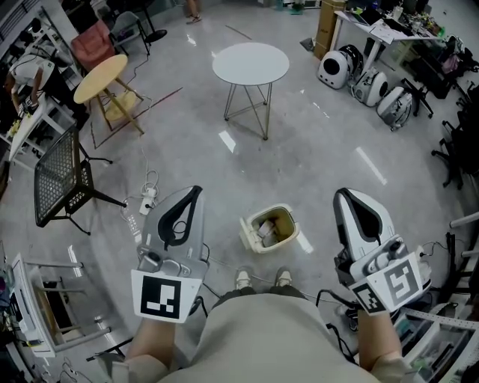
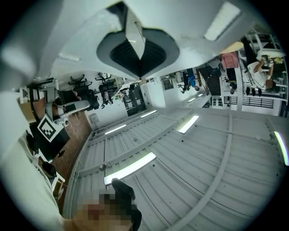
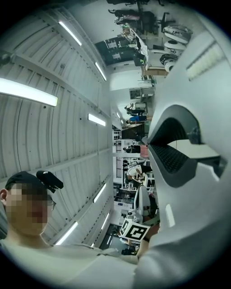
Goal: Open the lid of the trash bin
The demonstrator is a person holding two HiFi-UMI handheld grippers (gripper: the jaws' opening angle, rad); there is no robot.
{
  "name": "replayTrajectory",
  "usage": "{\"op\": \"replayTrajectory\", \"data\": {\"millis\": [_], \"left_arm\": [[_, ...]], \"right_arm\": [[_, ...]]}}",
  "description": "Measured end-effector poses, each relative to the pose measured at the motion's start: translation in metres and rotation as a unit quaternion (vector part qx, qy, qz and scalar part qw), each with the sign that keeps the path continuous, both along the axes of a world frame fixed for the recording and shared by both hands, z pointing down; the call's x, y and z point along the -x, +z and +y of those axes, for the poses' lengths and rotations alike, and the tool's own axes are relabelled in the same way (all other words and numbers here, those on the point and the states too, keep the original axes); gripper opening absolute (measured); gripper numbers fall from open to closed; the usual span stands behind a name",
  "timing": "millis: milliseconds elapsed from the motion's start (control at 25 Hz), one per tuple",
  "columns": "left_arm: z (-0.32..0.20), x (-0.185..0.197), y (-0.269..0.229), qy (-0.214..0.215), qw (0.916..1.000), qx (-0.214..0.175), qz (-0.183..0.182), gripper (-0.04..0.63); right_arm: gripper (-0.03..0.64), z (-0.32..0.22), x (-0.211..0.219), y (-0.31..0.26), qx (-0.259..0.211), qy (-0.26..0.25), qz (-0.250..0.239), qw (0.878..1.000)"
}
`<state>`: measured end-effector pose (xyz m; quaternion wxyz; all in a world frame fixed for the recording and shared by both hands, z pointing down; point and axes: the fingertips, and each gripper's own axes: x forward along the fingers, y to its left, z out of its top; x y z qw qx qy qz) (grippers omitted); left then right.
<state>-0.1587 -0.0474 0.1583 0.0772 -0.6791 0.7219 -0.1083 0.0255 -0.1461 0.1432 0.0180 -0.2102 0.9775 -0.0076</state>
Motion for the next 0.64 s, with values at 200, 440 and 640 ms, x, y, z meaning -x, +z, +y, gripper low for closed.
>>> {"op": "replayTrajectory", "data": {"millis": [200,440,640], "left_arm": [[0.000,0.001,0.007,0.000,1.0000,0.007,0.006,0.002],[-0.004,0.008,0.005,-0.003,1.0000,0.007,0.006,0.002],[-0.008,0.012,0.006,-0.004,0.9999,0.009,0.003,0.002]], "right_arm": [[0.003,-0.001,0.002,0.001,-0.001,0.000,-0.001,1.000],[0.003,-0.004,0.010,0.000,-0.002,-0.002,0.003,1.000],[0.003,-0.007,0.015,0.001,-0.002,-0.004,0.004,1.000]]}}
